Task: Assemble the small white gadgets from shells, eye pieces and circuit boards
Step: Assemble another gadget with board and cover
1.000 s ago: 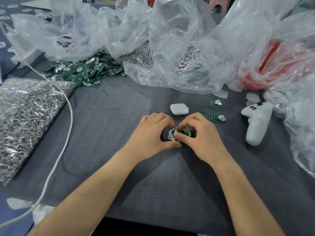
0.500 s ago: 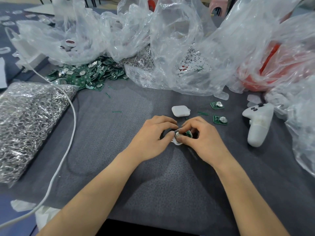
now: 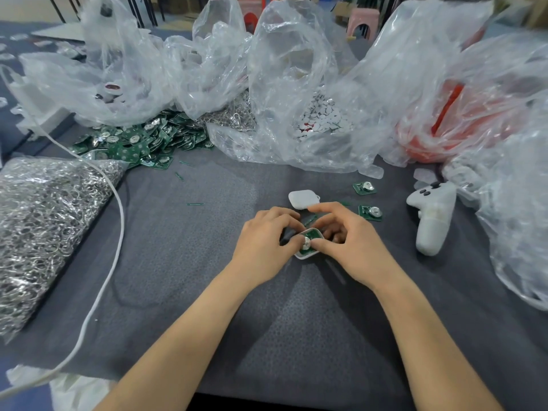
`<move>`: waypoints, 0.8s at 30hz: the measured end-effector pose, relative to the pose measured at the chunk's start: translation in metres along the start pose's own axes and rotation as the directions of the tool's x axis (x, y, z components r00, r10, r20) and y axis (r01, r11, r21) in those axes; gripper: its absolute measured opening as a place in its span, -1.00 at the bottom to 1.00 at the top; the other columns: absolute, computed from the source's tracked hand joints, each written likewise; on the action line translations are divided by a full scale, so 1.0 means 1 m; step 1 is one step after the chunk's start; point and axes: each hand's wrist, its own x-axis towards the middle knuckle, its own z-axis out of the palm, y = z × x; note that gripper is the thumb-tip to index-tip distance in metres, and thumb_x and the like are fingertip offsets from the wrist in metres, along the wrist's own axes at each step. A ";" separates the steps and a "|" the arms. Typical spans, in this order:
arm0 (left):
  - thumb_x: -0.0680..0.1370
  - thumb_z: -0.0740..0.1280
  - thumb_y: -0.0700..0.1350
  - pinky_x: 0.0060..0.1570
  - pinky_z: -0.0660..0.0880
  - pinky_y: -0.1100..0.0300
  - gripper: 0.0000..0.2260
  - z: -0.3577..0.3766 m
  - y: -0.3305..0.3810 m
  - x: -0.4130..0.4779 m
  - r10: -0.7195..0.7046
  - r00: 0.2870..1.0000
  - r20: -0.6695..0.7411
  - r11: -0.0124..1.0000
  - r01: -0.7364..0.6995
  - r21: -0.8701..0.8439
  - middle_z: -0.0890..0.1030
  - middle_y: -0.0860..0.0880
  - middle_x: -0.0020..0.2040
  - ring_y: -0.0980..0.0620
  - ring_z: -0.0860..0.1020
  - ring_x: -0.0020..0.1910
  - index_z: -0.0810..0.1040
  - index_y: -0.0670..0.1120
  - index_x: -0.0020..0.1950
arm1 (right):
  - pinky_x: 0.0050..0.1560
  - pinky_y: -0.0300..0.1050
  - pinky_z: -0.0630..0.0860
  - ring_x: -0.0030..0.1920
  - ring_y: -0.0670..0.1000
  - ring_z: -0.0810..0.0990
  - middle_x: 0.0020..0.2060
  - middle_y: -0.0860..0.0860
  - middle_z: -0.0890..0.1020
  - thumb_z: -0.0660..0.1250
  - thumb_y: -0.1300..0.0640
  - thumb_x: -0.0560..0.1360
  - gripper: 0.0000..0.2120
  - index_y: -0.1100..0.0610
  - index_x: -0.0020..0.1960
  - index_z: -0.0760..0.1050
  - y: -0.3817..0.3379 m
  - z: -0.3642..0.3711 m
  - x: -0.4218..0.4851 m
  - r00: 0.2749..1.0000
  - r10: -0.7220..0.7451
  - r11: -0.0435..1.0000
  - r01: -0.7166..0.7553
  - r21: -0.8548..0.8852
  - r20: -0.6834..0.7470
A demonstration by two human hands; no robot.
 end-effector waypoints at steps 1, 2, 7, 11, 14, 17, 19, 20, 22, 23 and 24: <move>0.53 0.36 -0.05 0.28 0.27 0.07 -0.83 0.000 0.000 -0.001 0.010 1.000 0.004 1.000 -0.010 0.000 0.52 0.11 0.26 0.05 0.40 0.26 0.62 -0.01 0.10 | -0.20 -0.37 0.43 -0.28 -0.15 0.49 -0.17 -0.04 0.63 0.47 0.31 0.38 -0.56 -0.08 0.15 0.53 -0.001 0.001 0.000 1.000 -0.012 1.000 0.011 0.005 0.002; 0.54 0.36 -0.06 0.29 0.26 0.07 -0.82 -0.001 0.000 -0.001 0.023 1.000 0.009 1.000 -0.023 -0.003 0.52 0.10 0.27 0.05 0.40 0.27 0.63 -0.02 0.12 | -0.19 -0.34 0.44 -0.27 -0.15 0.49 -0.17 -0.03 0.62 0.46 0.33 0.38 -0.56 -0.05 0.15 0.53 -0.001 0.003 -0.001 1.000 -0.020 0.999 0.020 0.025 0.004; 0.53 0.37 -0.18 0.14 0.41 0.14 -0.85 -0.004 -0.001 -0.009 0.090 0.995 -0.043 0.984 -0.095 -0.149 0.64 0.11 0.04 0.12 0.54 0.06 0.62 -0.06 0.09 | -0.05 -0.19 0.55 -0.18 0.01 0.58 -0.17 0.04 0.63 0.47 0.38 0.36 -0.59 0.01 0.11 0.57 -0.006 0.004 -0.002 0.998 -0.052 0.991 0.057 0.124 -0.038; 0.54 0.34 -0.24 -0.12 0.48 0.30 -0.81 -0.002 0.001 -0.012 0.039 0.993 -0.110 0.948 -0.072 -0.311 0.63 0.18 -0.18 0.19 0.60 -0.18 0.50 0.06 0.04 | 0.01 -0.24 0.55 -0.12 -0.04 0.62 -0.14 0.05 0.65 0.47 0.37 0.36 -0.69 0.10 0.05 0.61 -0.010 0.007 -0.001 0.985 -0.049 0.976 0.083 0.200 -0.166; 0.55 0.33 -0.23 -0.18 0.51 0.25 -0.75 0.000 0.004 -0.011 -0.032 0.988 -0.153 0.902 -0.037 -0.430 0.66 0.04 -0.20 0.04 0.60 -0.22 0.49 0.16 -0.01 | -0.03 -0.31 0.54 -0.12 -0.09 0.66 -0.15 -0.02 0.70 0.47 0.29 0.40 -0.79 0.10 0.00 0.63 -0.012 0.008 -0.002 0.986 -0.040 0.980 0.071 0.186 -0.164; 0.55 0.34 -0.21 -0.28 0.47 0.28 -0.78 0.001 0.004 -0.010 -0.108 0.982 -0.155 0.841 0.007 -0.540 0.65 0.00 -0.23 -0.02 0.53 -0.32 0.53 0.15 -0.02 | -0.11 -0.30 0.57 -0.15 -0.10 0.68 -0.18 -0.05 0.71 0.46 0.28 0.41 -0.79 0.04 -0.02 0.64 -0.014 0.010 -0.004 0.993 -0.011 0.971 0.038 0.235 -0.114; 0.54 0.35 -0.21 -0.32 0.41 0.38 -0.79 0.001 0.004 -0.009 -0.109 0.983 -0.145 0.834 0.011 -0.552 0.62 0.10 -0.29 0.17 0.47 -0.39 0.54 0.13 -0.02 | -0.12 -0.27 0.59 -0.15 -0.08 0.68 -0.18 -0.04 0.71 0.44 0.31 0.42 -0.77 0.02 -0.02 0.63 -0.014 0.012 -0.003 0.992 -0.006 0.969 0.037 0.246 -0.125; 0.54 0.35 -0.21 -0.33 0.39 0.41 -0.79 0.001 0.004 -0.009 -0.108 0.984 -0.139 0.832 0.013 -0.554 0.62 0.12 -0.31 0.21 0.45 -0.40 0.55 0.13 -0.02 | -0.13 -0.26 0.59 -0.16 -0.08 0.68 -0.19 -0.04 0.71 0.44 0.31 0.43 -0.77 0.02 -0.02 0.63 -0.014 0.012 -0.003 0.991 -0.003 0.968 0.036 0.249 -0.133; 0.54 0.36 -0.20 -0.33 0.40 0.39 -0.80 0.001 0.005 -0.009 -0.110 0.985 -0.134 0.832 0.018 -0.554 0.64 0.05 -0.29 0.15 0.47 -0.40 0.55 0.13 -0.02 | -0.19 -0.26 0.60 -0.19 -0.07 0.68 -0.22 -0.02 0.71 0.43 0.33 0.43 -0.78 0.03 -0.05 0.64 -0.013 0.013 -0.003 0.990 0.019 0.957 0.022 0.289 -0.141; 0.54 0.36 -0.20 -0.33 0.42 0.35 -0.80 0.001 0.005 -0.009 -0.109 0.985 -0.135 0.836 0.018 -0.549 0.66 -0.02 -0.26 0.04 0.50 -0.39 0.55 0.13 -0.01 | -0.23 -0.26 0.59 -0.22 -0.07 0.68 -0.24 -0.01 0.71 0.43 0.34 0.43 -0.79 0.04 -0.07 0.64 -0.013 0.014 -0.003 0.990 0.037 0.946 0.010 0.325 -0.137; 0.54 0.36 -0.19 -0.33 0.45 0.29 -0.81 0.002 0.006 -0.009 -0.104 0.985 -0.137 0.840 0.013 -0.543 0.66 -0.09 -0.24 -0.06 0.53 -0.35 0.55 0.13 0.00 | -0.25 -0.26 0.58 -0.24 -0.06 0.68 -0.26 0.00 0.71 0.42 0.35 0.43 -0.79 0.05 -0.09 0.64 -0.013 0.014 -0.003 0.990 0.054 0.933 -0.004 0.360 -0.130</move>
